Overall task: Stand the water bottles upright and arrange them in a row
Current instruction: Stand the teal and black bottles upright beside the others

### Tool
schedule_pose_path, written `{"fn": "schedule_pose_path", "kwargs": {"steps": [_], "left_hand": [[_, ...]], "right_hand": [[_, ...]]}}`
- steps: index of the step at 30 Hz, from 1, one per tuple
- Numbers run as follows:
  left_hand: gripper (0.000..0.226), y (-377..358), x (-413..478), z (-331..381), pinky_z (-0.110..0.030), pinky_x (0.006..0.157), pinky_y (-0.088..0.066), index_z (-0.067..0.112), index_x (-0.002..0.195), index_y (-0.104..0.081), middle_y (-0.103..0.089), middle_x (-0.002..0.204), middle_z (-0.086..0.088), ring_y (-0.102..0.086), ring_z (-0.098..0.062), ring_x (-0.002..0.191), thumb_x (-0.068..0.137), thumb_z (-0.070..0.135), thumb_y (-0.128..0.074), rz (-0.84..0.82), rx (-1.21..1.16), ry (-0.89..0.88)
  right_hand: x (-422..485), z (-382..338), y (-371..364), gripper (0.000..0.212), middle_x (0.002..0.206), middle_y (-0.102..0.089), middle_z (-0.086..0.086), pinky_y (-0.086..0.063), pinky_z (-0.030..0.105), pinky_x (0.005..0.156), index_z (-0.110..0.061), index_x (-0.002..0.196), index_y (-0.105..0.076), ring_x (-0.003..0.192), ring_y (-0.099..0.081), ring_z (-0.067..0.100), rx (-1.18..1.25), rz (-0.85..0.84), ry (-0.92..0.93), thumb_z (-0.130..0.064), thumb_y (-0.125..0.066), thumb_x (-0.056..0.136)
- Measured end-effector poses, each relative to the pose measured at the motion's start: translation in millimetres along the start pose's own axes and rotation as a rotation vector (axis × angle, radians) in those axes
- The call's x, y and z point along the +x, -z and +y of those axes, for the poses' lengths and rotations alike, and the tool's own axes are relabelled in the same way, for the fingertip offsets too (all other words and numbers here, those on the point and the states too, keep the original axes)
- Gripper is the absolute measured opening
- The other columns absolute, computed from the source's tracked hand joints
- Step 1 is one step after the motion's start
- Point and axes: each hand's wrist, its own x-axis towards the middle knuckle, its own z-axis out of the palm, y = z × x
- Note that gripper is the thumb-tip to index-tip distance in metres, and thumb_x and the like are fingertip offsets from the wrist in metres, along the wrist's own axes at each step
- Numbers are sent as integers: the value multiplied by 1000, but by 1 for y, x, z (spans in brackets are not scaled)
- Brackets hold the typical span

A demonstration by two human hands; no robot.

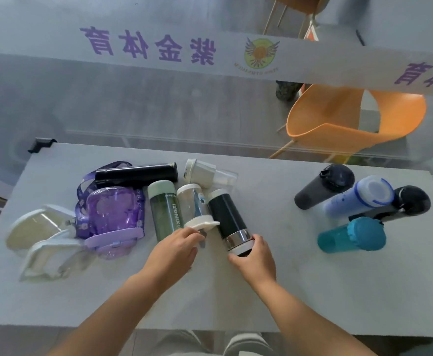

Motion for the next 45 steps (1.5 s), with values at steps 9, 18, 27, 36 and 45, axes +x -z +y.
{"fn": "schedule_pose_path", "kwargs": {"steps": [9,18,27,36,45], "left_hand": [[47,2,56,30,-34,99,-40,21,135,-39,-44,139,2,-41,-19,127,89,14,-47,-197,-5,-100],[68,-45,99,99,-27,97,-40,34,138,-29,-44,138,10,-46,-13,121,80,27,-65,-264,-215,-148],[44,-72,134,148,-28,82,-49,31,119,-50,-60,110,8,-61,-11,92,79,30,-67,-249,-466,0],[39,-87,152,174,-28,83,-49,27,118,-52,-60,111,4,-61,-12,89,82,23,-64,-247,-501,26],[38,-44,116,119,-25,89,-47,21,123,-51,-57,119,2,-58,-12,101,86,21,-61,-137,-311,40]], "right_hand": [[-22,4,45,70,107,-47,0,-47,31,78,-18,120,-46,101,-46,20,-25,279,92,-32,-76,59],[-9,11,104,71,98,-57,11,-51,40,75,-6,110,-50,92,-50,28,-123,574,234,-32,-82,53],[28,31,147,69,100,-64,11,-52,39,77,-4,116,-56,87,-56,29,-345,576,310,-34,-80,58],[42,53,173,71,101,-65,12,-54,37,77,-2,118,-56,85,-58,28,-436,553,345,-35,-79,60],[21,29,149,68,125,-55,15,-44,42,93,-12,124,-50,114,-42,27,-408,683,531,-40,-74,67]]}}
